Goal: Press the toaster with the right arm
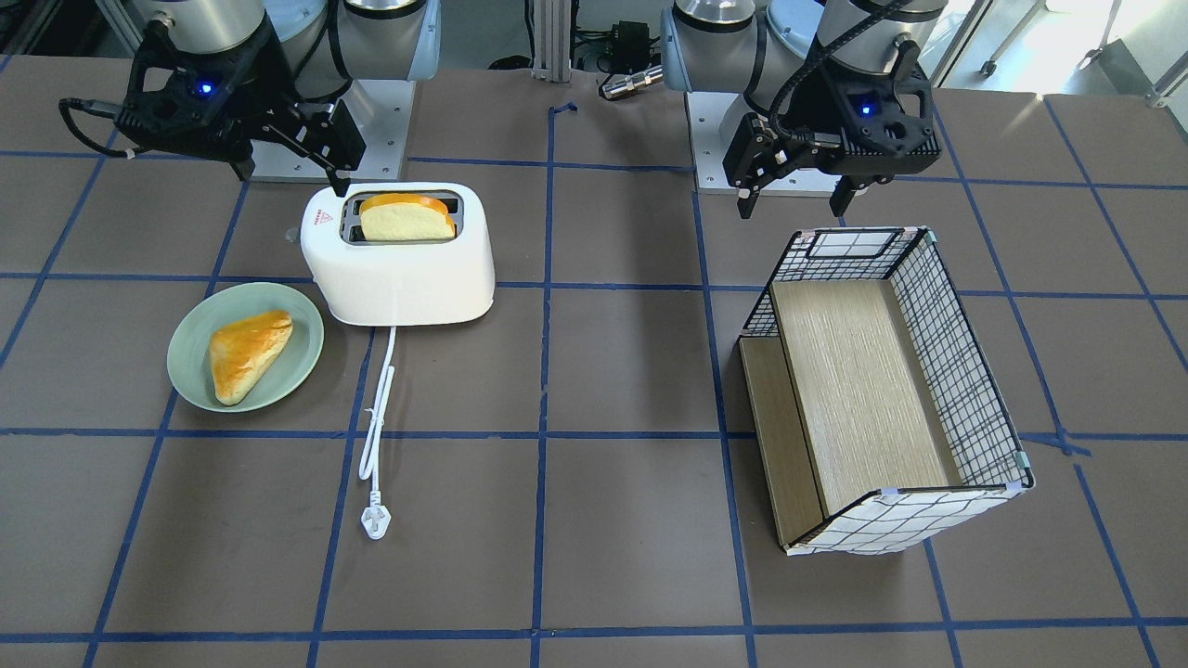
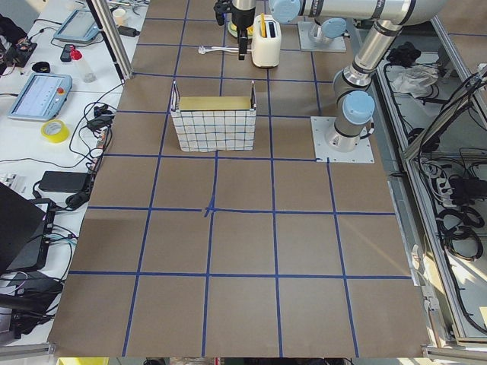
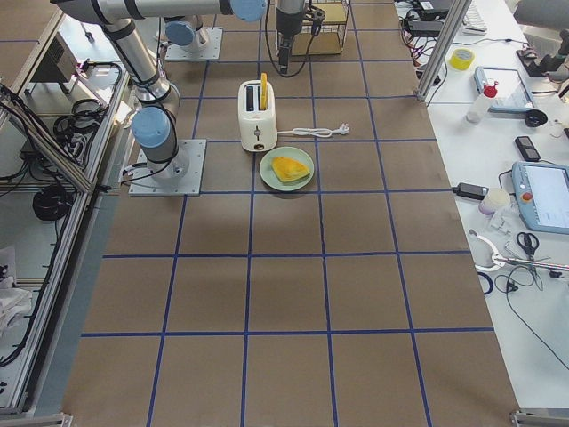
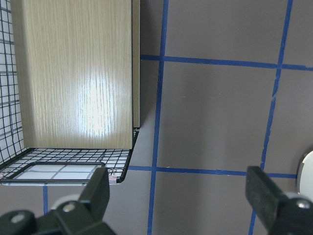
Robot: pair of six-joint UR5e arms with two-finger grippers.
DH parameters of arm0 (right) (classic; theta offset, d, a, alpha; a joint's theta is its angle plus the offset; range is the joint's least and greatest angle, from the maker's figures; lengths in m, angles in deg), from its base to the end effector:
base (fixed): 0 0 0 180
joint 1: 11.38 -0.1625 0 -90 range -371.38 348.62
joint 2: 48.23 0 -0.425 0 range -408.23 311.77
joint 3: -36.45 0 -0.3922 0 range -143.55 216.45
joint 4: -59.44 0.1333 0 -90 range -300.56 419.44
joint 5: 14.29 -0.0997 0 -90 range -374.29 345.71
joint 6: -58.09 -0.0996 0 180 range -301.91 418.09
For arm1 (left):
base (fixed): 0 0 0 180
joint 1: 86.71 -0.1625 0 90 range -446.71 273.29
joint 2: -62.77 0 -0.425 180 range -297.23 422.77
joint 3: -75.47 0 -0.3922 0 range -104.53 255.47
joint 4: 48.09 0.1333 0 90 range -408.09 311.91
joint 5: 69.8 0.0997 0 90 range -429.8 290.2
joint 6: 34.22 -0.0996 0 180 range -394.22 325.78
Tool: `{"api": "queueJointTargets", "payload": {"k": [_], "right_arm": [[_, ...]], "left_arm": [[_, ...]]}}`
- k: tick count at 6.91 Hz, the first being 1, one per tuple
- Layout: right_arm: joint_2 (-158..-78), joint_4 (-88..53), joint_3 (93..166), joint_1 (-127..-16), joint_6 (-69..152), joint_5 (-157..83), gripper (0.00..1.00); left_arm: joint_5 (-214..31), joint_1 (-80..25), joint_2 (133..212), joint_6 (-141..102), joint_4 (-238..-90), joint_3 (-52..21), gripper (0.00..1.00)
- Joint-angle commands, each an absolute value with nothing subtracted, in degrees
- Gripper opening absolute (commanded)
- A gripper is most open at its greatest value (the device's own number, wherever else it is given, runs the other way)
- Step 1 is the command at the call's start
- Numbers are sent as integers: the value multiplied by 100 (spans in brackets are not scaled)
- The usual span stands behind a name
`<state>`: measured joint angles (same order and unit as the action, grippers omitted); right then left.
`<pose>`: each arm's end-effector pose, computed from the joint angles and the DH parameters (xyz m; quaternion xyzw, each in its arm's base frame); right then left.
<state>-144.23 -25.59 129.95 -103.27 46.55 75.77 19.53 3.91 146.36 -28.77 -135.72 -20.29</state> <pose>0.1477 -0.4381 0.4985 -0.0841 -0.9962 -0.0213 0.0030 -0.1393 -0.4481 0.4951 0.0420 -0.9988 0.0260 0.0072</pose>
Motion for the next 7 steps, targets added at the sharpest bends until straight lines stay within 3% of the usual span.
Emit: {"api": "queueJointTargets", "payload": {"k": [1, 7], "right_arm": [[-14465, -2547, 12988, -10385, 4648, 7571, 100], [-14588, -2555, 12979, -10376, 4710, 7597, 100]], "left_arm": [[1958, 391, 14636, -2877, -13572, -2033, 100], [1958, 391, 14636, -2877, -13572, -2033, 100]]}}
